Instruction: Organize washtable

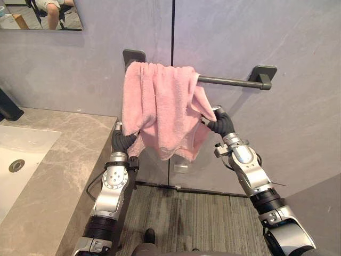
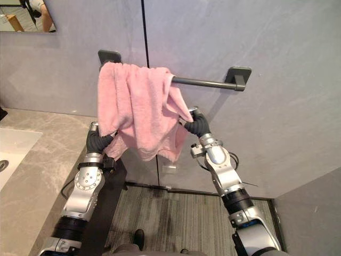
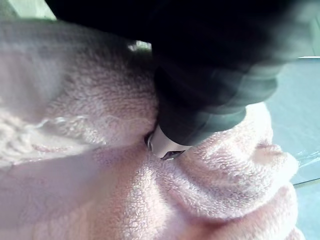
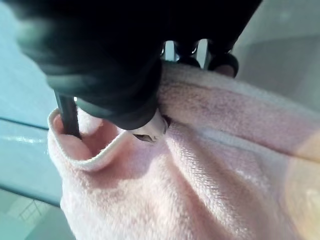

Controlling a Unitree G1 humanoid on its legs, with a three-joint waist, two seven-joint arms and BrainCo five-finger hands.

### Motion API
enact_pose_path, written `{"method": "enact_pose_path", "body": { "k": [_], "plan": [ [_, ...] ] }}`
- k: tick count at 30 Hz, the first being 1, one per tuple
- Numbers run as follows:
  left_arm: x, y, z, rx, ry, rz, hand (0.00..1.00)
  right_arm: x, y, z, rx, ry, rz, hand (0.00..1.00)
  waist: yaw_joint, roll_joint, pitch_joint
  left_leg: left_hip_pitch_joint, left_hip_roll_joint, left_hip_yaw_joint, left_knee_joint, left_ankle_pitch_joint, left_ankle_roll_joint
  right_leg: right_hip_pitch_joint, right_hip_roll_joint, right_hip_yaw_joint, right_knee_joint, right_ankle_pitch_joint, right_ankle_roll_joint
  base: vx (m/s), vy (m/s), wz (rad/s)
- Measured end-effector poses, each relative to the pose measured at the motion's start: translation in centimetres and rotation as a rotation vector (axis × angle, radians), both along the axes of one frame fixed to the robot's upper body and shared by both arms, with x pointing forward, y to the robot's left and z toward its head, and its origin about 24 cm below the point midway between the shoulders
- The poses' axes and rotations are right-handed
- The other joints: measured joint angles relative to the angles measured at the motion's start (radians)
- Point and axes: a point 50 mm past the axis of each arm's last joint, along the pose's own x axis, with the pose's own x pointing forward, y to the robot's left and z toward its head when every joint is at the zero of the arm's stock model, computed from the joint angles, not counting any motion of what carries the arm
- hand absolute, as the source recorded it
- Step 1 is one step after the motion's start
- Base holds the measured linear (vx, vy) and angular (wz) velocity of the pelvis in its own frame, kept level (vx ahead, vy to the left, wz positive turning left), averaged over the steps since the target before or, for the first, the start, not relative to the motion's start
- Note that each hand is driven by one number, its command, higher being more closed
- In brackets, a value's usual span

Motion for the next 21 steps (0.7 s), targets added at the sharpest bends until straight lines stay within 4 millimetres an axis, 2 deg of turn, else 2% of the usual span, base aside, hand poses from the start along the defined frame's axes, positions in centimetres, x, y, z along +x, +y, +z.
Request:
{"method": "enact_pose_path", "body": {
  "k": [2,5,11,16,21],
  "plan": [
    [0.0,-0.1,0.0,0.002,0.001,-0.010,1.00,-0.1,-0.5,-0.2,0.014,0.007,-0.014,1.00,-0.002,0.000,0.000,0.001,0.003,0.002,0.000,0.000,0.000,-0.003,0.002,0.007,0.000,0.002,-0.002,-0.01,-0.011,-0.13],
    [0.0,-0.3,-0.1,-0.002,0.004,-0.024,1.00,-0.2,-1.3,-0.5,0.065,0.026,-0.037,1.00,-0.021,0.001,0.000,0.001,0.005,0.003,0.001,0.000,0.000,-0.003,0.003,0.009,0.000,0.002,-0.002,0.00,-0.005,-0.02],
    [0.0,-1.2,-0.2,-0.022,0.008,-0.056,1.00,-0.5,-2.5,-1.0,0.127,0.049,-0.077,1.00,-0.027,0.002,0.001,0.006,0.005,0.019,0.004,-0.003,-0.003,-0.006,0.003,0.022,0.000,0.002,-0.002,0.01,-0.005,-0.07],
    [0.1,-1.7,-0.3,-0.027,0.011,-0.078,1.00,-0.5,-3.4,-1.7,0.139,0.078,-0.112,1.00,-0.031,0.017,0.001,0.009,0.005,0.026,0.004,-0.003,-0.003,-0.007,0.002,0.028,0.001,0.002,-0.002,0.00,-0.004,-0.02],
    [0.1,-2.0,-0.7,-0.047,0.025,-0.079,1.00,-0.4,-3.7,-2.7,0.138,0.118,-0.130,1.00,-0.050,0.027,0.001,0.013,0.005,0.025,0.000,-0.004,-0.003,-0.008,0.003,0.027,0.000,0.002,-0.002,0.00,0.000,0.00]
  ]
}}
